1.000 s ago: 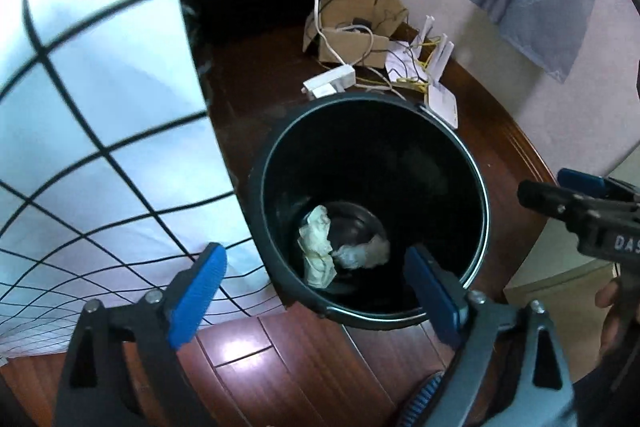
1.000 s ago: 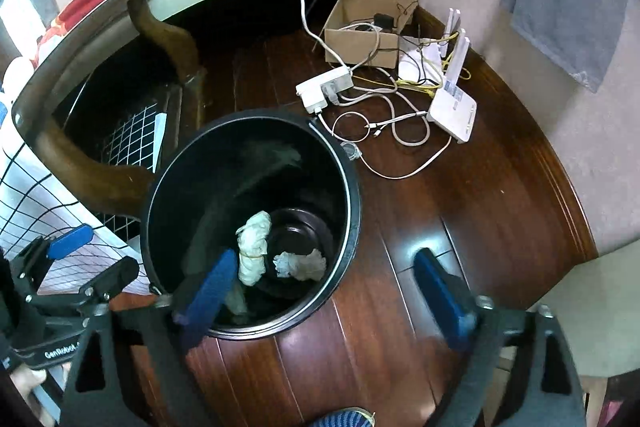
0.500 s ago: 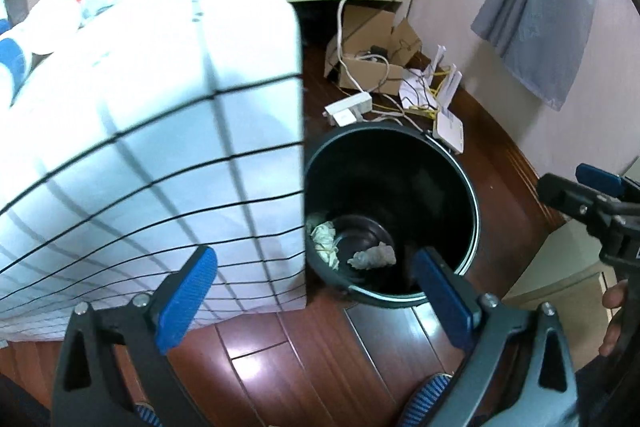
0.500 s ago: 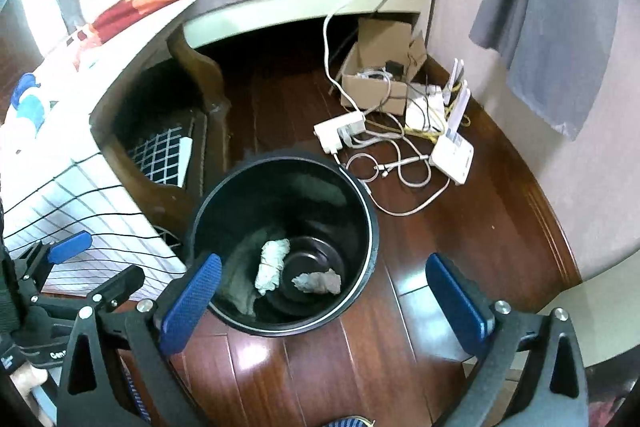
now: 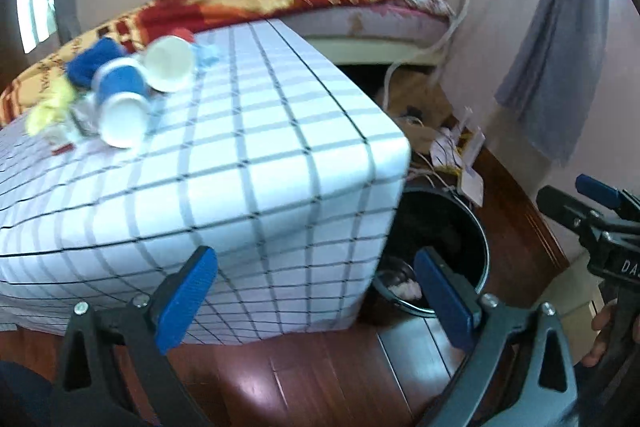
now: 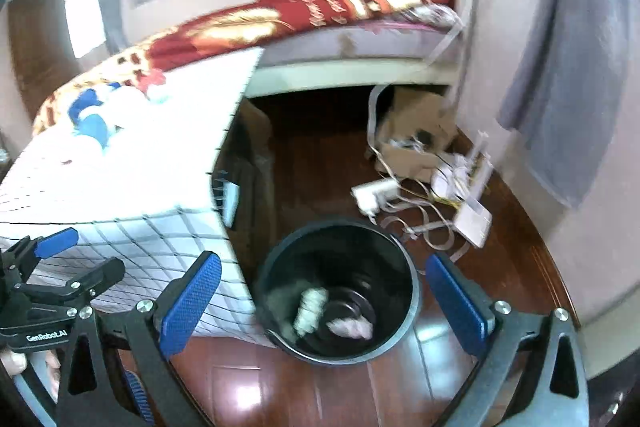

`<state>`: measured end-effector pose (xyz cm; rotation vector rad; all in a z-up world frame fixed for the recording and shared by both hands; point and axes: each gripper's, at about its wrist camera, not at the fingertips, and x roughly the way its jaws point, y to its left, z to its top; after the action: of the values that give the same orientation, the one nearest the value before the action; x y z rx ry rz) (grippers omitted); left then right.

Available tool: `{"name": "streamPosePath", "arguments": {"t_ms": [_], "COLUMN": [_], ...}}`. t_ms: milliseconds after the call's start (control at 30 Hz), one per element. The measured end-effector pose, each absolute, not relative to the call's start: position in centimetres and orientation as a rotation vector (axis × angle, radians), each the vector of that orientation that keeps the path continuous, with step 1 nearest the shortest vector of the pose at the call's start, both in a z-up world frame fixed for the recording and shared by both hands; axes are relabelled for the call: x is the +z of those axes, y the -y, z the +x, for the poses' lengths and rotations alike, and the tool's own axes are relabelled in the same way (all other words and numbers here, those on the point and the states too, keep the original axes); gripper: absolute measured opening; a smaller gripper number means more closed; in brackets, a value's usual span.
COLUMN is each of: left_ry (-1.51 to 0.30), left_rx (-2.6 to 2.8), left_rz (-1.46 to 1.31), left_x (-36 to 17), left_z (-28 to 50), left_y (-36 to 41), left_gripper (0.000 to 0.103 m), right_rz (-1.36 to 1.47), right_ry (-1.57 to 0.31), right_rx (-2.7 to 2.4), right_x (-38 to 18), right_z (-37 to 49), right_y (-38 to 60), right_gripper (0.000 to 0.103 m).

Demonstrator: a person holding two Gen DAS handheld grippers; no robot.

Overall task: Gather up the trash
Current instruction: 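Move both tools back toward the trash on the table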

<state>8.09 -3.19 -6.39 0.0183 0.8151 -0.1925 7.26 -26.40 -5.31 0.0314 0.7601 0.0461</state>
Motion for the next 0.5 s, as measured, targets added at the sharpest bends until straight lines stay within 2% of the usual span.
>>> {"name": "streamPosePath", "arguments": {"t_ms": [500], "left_ry": [-0.679], "left_rx": [0.009], "left_rz": [-0.104], "left_x": [-3.3], "left_z": [7.0], "left_y": [-8.8], "left_gripper": [0.099], "right_rz": [0.010], "right_ry": [-0.680], "right_rx": [0.257], "right_x": [-0.4], "right_z": [11.7], "right_y": [14.2], "right_gripper": [0.103]}}
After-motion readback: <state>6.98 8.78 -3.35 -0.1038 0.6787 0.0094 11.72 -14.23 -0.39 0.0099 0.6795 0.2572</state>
